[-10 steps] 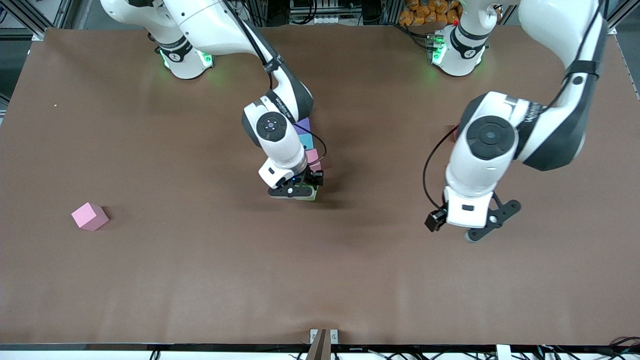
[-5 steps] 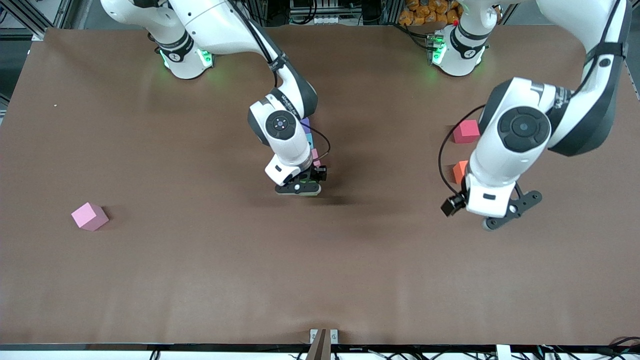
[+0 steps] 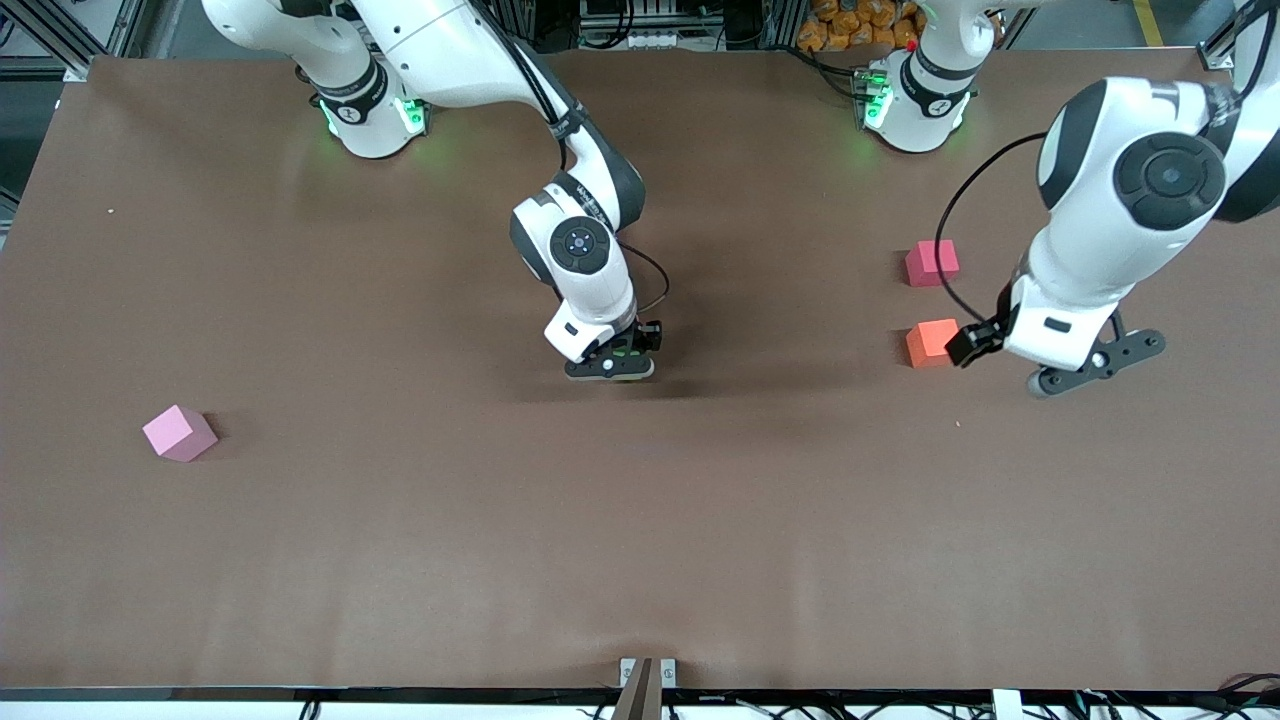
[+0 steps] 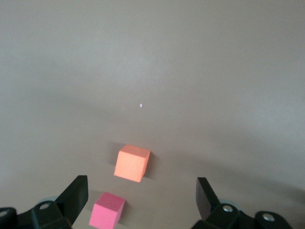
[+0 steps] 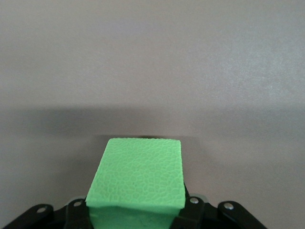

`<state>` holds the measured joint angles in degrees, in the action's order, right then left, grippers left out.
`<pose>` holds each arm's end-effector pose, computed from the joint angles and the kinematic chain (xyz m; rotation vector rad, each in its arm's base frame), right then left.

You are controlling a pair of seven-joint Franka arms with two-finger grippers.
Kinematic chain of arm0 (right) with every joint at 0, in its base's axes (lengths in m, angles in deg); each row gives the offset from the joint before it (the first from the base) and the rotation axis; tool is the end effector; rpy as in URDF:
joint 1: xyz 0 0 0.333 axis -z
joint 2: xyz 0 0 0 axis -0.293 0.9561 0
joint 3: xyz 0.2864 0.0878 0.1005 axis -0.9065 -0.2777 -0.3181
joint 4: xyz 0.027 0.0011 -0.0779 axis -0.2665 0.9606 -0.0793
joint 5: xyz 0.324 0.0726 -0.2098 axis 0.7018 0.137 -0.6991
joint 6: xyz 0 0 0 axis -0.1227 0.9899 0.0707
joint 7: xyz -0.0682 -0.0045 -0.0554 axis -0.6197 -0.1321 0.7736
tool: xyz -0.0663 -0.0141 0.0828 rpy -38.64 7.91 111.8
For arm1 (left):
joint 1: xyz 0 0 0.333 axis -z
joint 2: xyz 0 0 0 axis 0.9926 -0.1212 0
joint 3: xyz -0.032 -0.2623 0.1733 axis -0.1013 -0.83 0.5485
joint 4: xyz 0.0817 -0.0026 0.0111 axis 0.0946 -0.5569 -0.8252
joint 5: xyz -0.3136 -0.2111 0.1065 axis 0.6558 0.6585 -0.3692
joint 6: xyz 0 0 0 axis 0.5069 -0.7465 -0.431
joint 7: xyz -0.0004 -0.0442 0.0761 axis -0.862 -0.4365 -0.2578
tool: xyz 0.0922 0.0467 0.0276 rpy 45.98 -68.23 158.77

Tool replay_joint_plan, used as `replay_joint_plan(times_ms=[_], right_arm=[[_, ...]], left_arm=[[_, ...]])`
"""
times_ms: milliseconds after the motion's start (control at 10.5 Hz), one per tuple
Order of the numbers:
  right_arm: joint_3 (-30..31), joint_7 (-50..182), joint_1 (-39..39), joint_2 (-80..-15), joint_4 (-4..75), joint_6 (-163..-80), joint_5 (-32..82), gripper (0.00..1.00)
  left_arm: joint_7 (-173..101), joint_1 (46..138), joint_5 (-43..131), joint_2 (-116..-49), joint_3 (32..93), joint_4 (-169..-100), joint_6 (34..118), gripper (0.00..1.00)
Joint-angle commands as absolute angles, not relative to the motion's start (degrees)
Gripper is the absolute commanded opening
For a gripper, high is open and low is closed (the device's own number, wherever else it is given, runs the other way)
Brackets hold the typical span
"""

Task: Arrange blocks into number 1
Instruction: 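Place the green cube after pink with the right gripper while the left moves off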

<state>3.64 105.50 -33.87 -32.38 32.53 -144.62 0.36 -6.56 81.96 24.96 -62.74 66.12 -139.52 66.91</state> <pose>0.4995 0.4749 0.2174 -3.0506 -0.0290 -0.0315 0.5750 -0.1201 0.4757 -2.9561 -0.5013 -0.0336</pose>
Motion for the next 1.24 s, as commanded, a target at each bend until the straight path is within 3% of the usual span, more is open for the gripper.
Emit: replay_joint_plan(times_ms=[0,190,286,476,857,1143], right_arm=[[4.3,106.1,-34.6,-32.4,33.5,-144.5,0.1,0.54],[4.3,106.2,-34.6,-32.4,34.0,-144.6,0.1,0.60],[4.3,106.2,-34.6,-32.4,34.2,-144.6,0.1,0.76],[4.3,106.3,-34.7,-32.5,34.2,-144.8,0.1,0.97],[4.3,109.8,-32.5,-36.5,34.2,-143.8,0.2,1.00],[4.2,108.9,-25.6,-44.4,33.7,-136.3,-0.1,1.00]], left_arm=[[-8.1,82.2,26.6,-60.3,66.6,-142.8,67.4,1.00],[-8.1,82.2,28.5,-60.3,66.7,-142.8,67.3,1.00],[-8.1,82.0,28.5,-60.2,66.8,-142.8,67.3,1.00],[-8.5,82.0,28.5,-60.2,67.7,-142.9,67.2,1.00],[-13.0,80.9,28.3,-60.4,68.1,-142.8,62.8,1.00],[-13.2,81.1,28.2,-59.8,68.0,-142.2,62.6,1.00]])
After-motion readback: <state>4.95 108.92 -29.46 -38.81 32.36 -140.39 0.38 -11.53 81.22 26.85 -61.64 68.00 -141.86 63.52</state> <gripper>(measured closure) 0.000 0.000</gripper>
